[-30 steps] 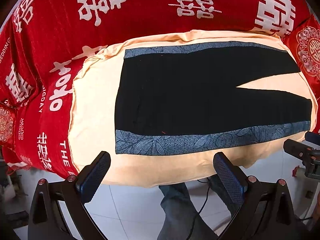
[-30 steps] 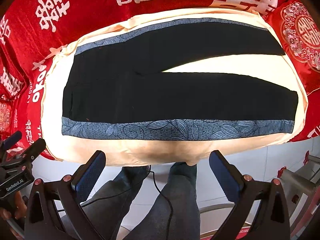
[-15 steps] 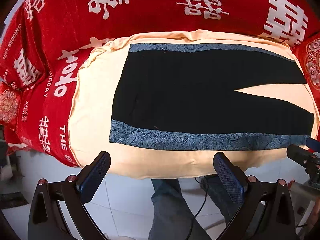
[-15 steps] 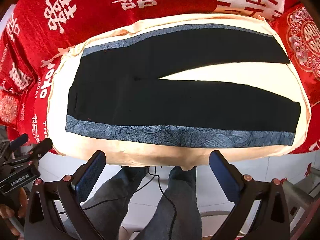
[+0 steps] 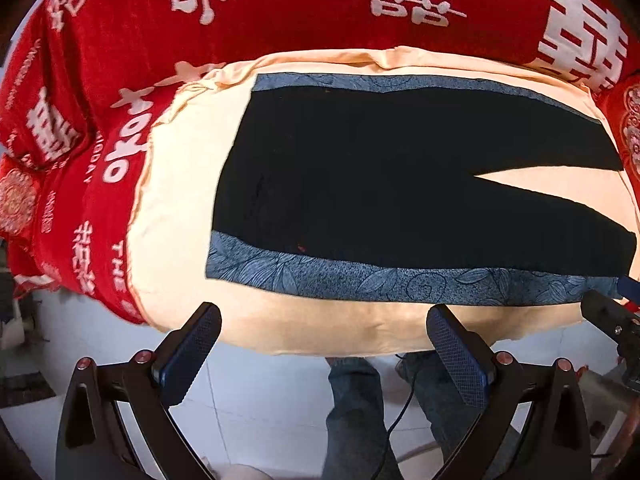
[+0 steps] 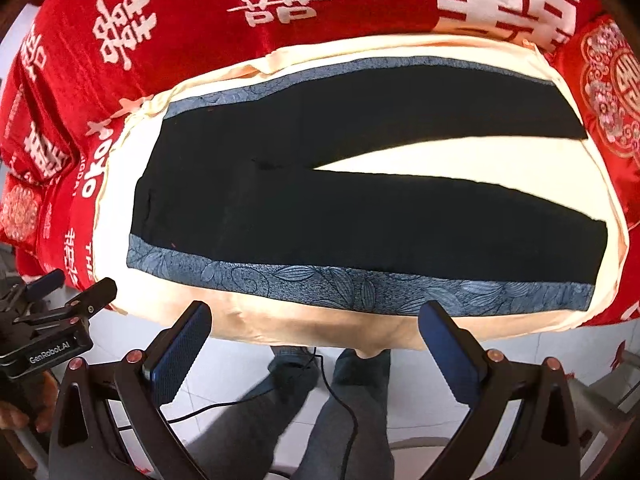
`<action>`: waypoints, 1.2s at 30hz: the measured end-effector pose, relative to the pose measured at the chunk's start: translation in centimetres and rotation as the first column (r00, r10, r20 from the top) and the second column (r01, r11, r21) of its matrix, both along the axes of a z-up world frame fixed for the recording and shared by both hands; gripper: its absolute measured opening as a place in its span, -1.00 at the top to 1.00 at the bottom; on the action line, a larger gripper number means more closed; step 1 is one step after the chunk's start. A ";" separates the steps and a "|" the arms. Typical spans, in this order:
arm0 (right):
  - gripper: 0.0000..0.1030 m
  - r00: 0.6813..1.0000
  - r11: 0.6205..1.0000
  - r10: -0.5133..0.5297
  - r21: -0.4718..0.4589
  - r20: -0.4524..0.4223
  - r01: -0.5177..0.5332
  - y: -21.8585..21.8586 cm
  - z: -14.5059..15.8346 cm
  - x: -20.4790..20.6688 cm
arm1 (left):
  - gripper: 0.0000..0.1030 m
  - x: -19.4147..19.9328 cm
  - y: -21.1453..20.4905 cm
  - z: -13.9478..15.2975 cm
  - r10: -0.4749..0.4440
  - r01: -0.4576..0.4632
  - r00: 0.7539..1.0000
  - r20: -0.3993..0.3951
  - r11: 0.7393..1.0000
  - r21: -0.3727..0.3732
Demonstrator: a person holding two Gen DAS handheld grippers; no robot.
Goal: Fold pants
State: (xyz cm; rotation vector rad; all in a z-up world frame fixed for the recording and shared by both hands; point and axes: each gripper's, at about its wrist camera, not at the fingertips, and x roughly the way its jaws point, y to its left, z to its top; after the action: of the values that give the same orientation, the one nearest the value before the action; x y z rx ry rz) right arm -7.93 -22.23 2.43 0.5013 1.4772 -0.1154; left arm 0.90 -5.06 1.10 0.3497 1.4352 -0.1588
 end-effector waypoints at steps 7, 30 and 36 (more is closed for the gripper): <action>-1.00 0.985 0.972 -0.165 0.161 -0.057 0.172 1.9 -4.9 -0.2 | -1.00 1.9 3.7 -4.9 0.010 -0.013 1.000 -0.025 0.993 -0.120; -0.92 0.870 0.574 -0.487 0.778 0.073 0.256 8.7 -20.2 1.3 | -1.00 2.9 13.0 -19.1 0.129 -0.324 0.927 -0.351 0.747 -0.580; -0.92 0.857 0.584 -0.482 0.796 0.183 0.159 7.8 -15.1 3.4 | -1.00 5.6 12.6 -19.1 0.245 -0.465 0.882 -0.403 0.600 -0.651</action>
State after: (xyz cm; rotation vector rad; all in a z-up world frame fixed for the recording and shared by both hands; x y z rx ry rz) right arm -4.57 -14.44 -12.69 1.4247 0.9587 0.3308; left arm 6.50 7.50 -17.98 -0.6722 1.5558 -0.4537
